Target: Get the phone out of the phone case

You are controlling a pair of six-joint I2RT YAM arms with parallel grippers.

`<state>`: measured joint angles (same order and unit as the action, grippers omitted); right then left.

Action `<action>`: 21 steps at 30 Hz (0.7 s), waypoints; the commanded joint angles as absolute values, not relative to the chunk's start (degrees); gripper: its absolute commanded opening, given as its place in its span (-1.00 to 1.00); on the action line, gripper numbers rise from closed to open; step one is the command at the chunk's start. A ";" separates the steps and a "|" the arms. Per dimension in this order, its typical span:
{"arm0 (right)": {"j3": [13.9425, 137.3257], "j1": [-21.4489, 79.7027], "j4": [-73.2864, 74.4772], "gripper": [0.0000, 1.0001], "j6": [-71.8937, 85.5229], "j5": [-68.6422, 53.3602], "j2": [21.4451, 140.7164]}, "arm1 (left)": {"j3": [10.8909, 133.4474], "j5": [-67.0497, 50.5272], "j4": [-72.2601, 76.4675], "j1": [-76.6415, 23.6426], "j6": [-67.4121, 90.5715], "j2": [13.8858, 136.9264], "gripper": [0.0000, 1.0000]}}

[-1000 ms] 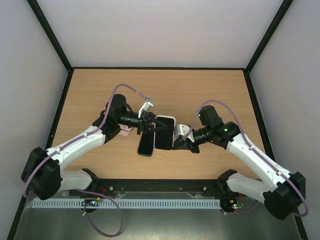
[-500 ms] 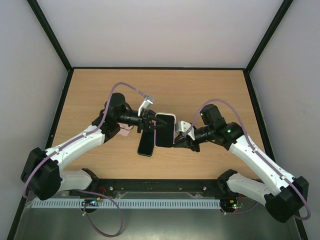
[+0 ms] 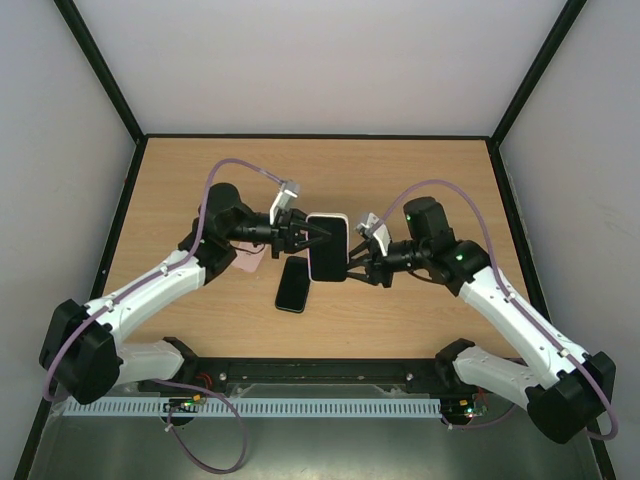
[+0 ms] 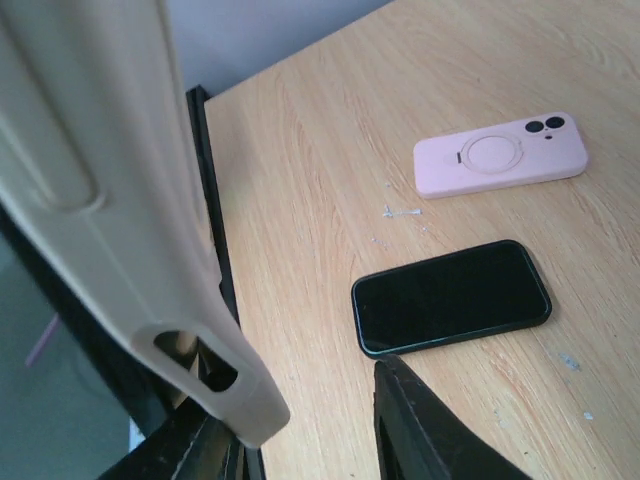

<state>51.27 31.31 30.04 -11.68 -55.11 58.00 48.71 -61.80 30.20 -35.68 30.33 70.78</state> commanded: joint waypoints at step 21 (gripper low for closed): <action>55.91 29.31 12.05 -0.90 3.01 -72.60 54.58 | 47.58 -62.15 31.70 -33.17 39.66 74.36 -0.95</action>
<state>53.30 29.10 23.11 2.61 -67.90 57.87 49.23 -62.19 36.99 -34.09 37.80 71.99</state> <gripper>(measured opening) 0.113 0.100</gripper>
